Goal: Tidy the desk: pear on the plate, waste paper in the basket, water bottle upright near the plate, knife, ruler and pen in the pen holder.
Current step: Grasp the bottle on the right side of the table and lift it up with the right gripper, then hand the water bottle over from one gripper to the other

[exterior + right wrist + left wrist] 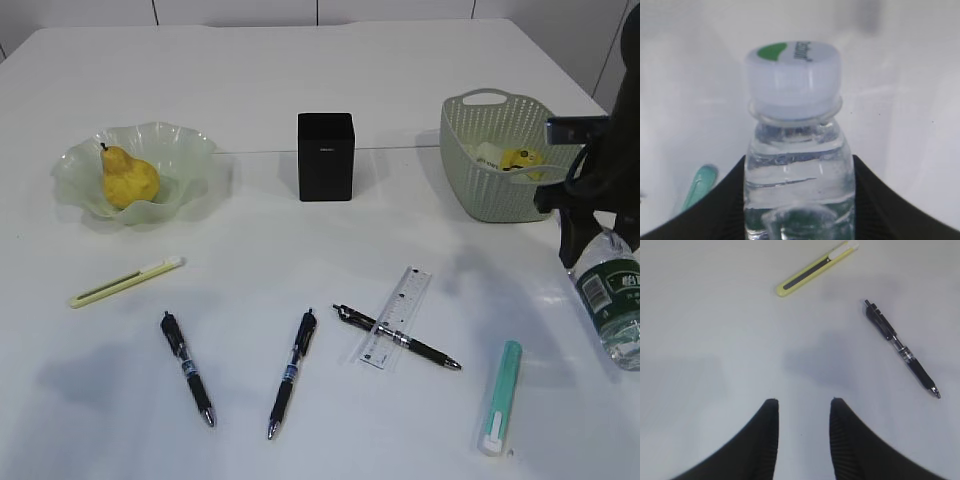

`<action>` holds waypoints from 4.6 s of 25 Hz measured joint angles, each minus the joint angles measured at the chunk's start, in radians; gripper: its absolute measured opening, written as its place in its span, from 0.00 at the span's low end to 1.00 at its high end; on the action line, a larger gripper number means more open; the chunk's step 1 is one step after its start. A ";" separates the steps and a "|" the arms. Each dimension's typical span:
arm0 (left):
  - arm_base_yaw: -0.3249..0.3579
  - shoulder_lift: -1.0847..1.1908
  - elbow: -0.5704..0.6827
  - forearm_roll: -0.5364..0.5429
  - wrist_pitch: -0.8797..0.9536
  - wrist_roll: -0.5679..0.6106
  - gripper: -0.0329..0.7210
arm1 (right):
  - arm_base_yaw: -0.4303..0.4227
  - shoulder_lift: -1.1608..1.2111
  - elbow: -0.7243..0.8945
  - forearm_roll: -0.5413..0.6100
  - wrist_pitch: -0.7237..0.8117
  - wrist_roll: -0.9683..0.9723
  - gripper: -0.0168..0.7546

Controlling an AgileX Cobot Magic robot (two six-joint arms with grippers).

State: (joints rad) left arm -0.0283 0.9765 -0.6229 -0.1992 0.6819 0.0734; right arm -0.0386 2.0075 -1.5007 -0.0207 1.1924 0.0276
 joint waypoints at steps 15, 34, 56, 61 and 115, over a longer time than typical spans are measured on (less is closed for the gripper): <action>0.000 0.000 0.000 0.000 -0.015 0.000 0.36 | 0.000 -0.330 0.003 0.222 0.032 -0.105 0.53; 0.000 0.000 0.000 -0.002 -0.053 0.000 0.36 | 0.085 -0.361 0.005 0.623 0.024 -0.429 0.53; 0.000 0.000 0.000 -0.002 -0.070 0.000 0.36 | 0.091 -0.349 0.009 1.265 -0.071 -1.073 0.53; 0.000 0.000 0.000 0.002 -0.070 0.000 0.36 | 0.091 -0.331 0.009 1.265 -0.039 -1.103 0.53; 0.000 0.091 0.083 -0.402 -0.535 0.437 0.36 | 0.175 -0.190 0.009 1.490 -0.011 -1.413 0.53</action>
State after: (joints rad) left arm -0.0283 1.0677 -0.5402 -0.6014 0.1465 0.5101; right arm 0.1365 1.8171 -1.4920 1.4688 1.1818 -1.3858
